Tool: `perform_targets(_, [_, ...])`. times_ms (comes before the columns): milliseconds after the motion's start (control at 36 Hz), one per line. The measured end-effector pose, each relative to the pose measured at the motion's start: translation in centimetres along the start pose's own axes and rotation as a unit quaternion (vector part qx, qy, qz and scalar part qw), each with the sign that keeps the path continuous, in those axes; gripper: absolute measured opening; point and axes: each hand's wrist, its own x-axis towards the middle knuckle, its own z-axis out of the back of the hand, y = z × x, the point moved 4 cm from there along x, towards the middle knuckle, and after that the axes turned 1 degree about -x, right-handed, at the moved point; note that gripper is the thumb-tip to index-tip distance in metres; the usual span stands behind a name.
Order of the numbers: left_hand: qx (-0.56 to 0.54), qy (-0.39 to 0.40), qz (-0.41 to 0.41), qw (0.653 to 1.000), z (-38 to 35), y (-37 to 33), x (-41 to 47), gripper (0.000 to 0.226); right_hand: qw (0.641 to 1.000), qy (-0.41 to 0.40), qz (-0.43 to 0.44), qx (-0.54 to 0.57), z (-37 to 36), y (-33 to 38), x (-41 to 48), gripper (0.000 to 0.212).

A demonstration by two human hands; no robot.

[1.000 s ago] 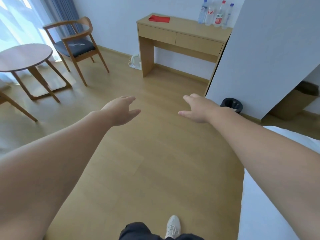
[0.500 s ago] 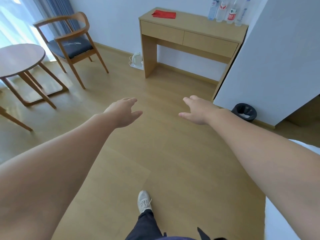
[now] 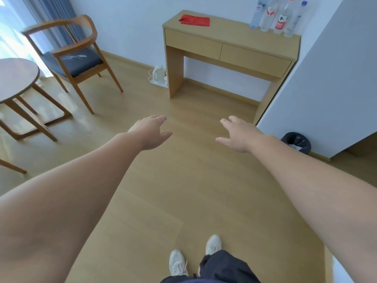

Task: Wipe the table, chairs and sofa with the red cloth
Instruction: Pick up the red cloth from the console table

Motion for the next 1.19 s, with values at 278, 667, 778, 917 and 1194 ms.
perform_targets(278, [0.005, 0.001, 0.014, 1.0, 1.9, -0.2, 9.3, 0.063, 1.0, -0.014, 0.01, 0.02, 2.8, -3.8, 9.6, 0.07])
perform_targets(667, [-0.001, 0.0, 0.046, 0.999, 4.2, -3.6, 26.3, 0.063, 0.999, -0.003, 0.048, 0.012, 7.6, -12.7, 24.2, 0.07])
perform_targets(778, [-0.007, 0.011, 0.053, 0.998, 4.2, -3.6, 29.4, 0.063, 0.999, 0.005, 0.052, 0.01, 8.5, -13.9, 27.4, 0.068])
perform_targets(917, [-0.013, 0.008, 0.058, 0.998, 4.9, -2.7, 33.2, 0.062, 0.998, 0.013, 0.062, -0.004, 9.3, -14.2, 31.9, 0.068])
perform_targets(1194, [-0.013, 0.009, 0.049, 0.999, 7.7, 2.2, 43.3, 0.062, 0.998, 0.003, 0.063, -0.011, 12.4, -12.4, 43.1, 0.062])
